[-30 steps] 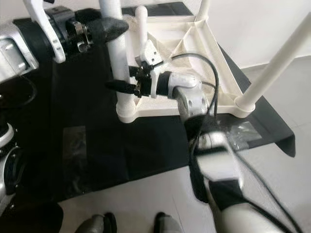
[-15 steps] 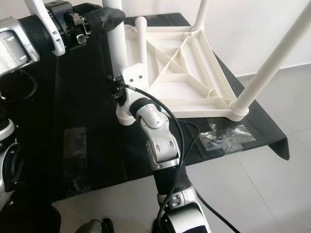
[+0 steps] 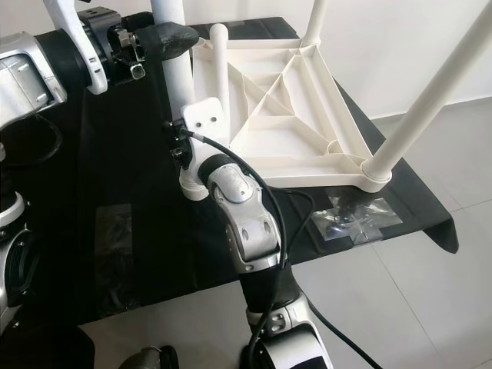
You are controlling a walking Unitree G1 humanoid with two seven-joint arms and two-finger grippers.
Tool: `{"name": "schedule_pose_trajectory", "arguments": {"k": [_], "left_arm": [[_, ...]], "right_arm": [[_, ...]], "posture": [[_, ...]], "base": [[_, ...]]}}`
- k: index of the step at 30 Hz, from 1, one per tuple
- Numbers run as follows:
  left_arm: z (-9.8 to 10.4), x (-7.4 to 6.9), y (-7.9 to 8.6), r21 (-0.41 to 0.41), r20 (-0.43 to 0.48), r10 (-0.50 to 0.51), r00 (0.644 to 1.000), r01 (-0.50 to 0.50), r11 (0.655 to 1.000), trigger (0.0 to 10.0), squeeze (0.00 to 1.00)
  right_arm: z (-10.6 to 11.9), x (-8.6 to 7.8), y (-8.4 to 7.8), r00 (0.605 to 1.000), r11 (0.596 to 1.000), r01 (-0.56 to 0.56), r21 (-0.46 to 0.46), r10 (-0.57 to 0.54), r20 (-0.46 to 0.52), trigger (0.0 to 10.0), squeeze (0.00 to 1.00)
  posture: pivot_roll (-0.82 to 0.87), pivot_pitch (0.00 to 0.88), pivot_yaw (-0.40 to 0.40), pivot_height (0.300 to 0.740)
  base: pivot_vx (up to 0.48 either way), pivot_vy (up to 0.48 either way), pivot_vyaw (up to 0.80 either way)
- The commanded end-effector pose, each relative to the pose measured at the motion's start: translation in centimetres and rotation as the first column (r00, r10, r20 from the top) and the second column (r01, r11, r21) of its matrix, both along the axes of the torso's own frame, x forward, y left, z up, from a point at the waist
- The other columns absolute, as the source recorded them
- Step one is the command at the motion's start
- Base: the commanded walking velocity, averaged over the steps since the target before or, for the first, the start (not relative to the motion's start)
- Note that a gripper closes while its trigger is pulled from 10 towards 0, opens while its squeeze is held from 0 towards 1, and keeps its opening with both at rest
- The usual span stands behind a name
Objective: Building children table
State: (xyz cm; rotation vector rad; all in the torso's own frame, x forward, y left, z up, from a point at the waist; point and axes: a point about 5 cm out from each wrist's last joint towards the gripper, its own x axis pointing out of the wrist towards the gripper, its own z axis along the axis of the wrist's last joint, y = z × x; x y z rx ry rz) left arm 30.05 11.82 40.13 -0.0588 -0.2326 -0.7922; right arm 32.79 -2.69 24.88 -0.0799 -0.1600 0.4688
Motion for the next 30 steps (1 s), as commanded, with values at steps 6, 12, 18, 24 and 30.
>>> {"name": "schedule_pose_trajectory", "arguments": {"k": [6, 12, 18, 24, 30], "left_arm": [[0.0, -0.4, 0.1, 0.009, 0.024, -0.006, 1.000, 0.006, 1.000, 0.0, 0.00], [0.1, -0.4, 0.2, 0.007, 0.026, -0.005, 1.000, 0.004, 1.000, 0.0, 0.00], [0.1, -0.4, 0.3, 0.010, 0.027, -0.009, 1.000, 0.009, 1.000, 0.0, 0.00], [0.1, -0.6, 0.3, 0.015, 0.026, -0.013, 1.000, 0.013, 1.000, 0.0, 0.00], [0.0, -1.1, 0.3, 0.027, 0.024, -0.020, 1.000, 0.019, 0.999, 0.0, 0.00]], "right_arm": [[-1.8, -0.3, 2.2, 0.985, 0.995, -0.086, 0.051, 0.093, -0.147, 10.0, 0.00], [-1.1, 0.4, 1.5, 0.986, 0.993, -0.113, 0.038, 0.117, -0.120, 10.0, 0.00], [1.9, 2.1, 0.2, 0.918, 0.919, -0.394, -0.034, 0.395, 0.042, 10.0, 1.00], [4.4, 3.6, -2.3, 0.780, 0.773, -0.601, -0.204, 0.623, 0.061, 10.0, 1.00], [5.4, 4.2, -3.2, 0.677, 0.644, -0.702, -0.304, 0.736, -0.006, 10.0, 0.00]], "posture": [[-0.10, 0.194, -0.030, 0.740], [-0.10, 0.197, -0.034, 0.740], [-0.09, 0.208, -0.038, 0.740], [-0.08, 0.216, -0.046, 0.740], [-0.04, 0.232, -0.045, 0.740]], "base": [[0.000, 0.000, 0.00], [0.000, 0.000, 0.00], [0.000, 0.000, 0.00], [0.000, 0.000, 0.00], [0.000, 0.000, 0.00]]}}
